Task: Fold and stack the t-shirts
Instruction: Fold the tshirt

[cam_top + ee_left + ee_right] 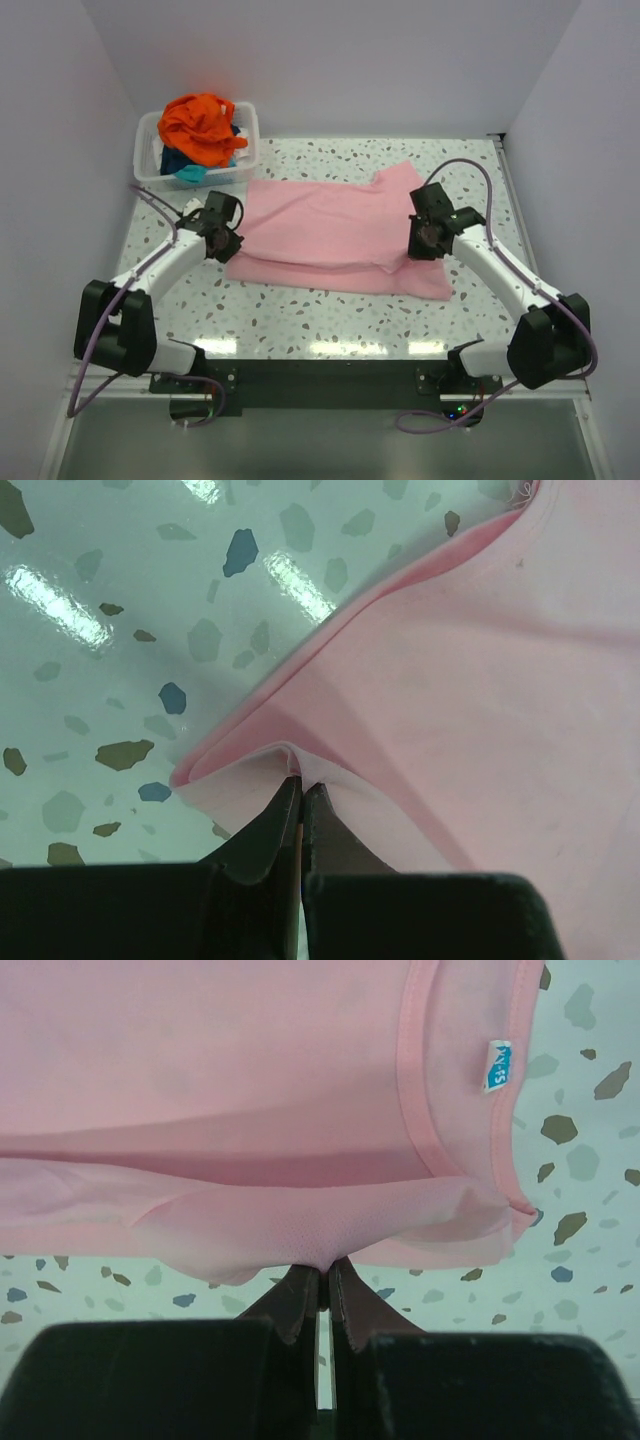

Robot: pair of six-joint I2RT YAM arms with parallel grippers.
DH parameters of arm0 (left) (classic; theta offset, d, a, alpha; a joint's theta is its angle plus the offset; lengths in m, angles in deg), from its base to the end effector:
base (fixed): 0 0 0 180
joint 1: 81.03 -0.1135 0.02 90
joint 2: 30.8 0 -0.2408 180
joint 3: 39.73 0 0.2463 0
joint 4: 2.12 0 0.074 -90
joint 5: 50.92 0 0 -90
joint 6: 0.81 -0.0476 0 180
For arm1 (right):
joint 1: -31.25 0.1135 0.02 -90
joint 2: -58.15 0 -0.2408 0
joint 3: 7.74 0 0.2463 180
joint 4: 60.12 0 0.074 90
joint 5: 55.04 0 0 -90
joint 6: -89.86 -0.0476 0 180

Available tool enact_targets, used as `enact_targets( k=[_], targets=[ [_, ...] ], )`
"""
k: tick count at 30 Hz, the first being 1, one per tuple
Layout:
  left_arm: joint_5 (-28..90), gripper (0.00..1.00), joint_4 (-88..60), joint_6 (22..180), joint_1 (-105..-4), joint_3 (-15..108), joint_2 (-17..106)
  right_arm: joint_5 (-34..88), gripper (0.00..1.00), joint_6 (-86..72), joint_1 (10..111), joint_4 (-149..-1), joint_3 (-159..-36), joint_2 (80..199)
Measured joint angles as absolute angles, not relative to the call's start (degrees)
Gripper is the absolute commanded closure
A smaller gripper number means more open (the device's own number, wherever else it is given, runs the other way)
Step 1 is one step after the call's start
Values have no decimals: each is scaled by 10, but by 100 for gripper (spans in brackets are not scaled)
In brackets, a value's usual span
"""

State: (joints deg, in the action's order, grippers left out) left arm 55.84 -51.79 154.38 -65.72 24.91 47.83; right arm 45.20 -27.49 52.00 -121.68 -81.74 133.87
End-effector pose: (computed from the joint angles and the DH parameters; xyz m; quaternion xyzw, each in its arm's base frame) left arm 0.2588 -0.0566 0.1829 -0.4363 0.8595 -0.0373 0.2637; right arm 0.2472 0.0846 0.2315 0.0764 0.9663 0.0145 0.2456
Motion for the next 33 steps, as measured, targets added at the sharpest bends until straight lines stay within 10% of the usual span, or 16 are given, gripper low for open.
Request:
enact_targets(
  k=[12,15,16,19,26,28,33],
  targets=[
    [556,90,-499,1531,-669,281,553,438,100,-264,492,-1168,-832,1415],
    [558,72,-497,1529,-670,285,563,438,100,-263,488,-1158,-841,1437],
    [559,48,-497,1529,-672,287,566,437,98,-262,486,-1155,-846,1446],
    [563,2,-498,1529,-675,295,572,432,85,-262,482,-1148,-866,1478],
    [576,0,-502,1525,-685,349,573,437,31,-257,470,-1138,-962,1591],
    [575,0,-501,1524,-685,356,568,442,1,-257,469,-1139,-993,1612],
    [559,0,-501,1514,-685,341,533,423,1,-245,468,-1125,-979,1577]
  ],
)
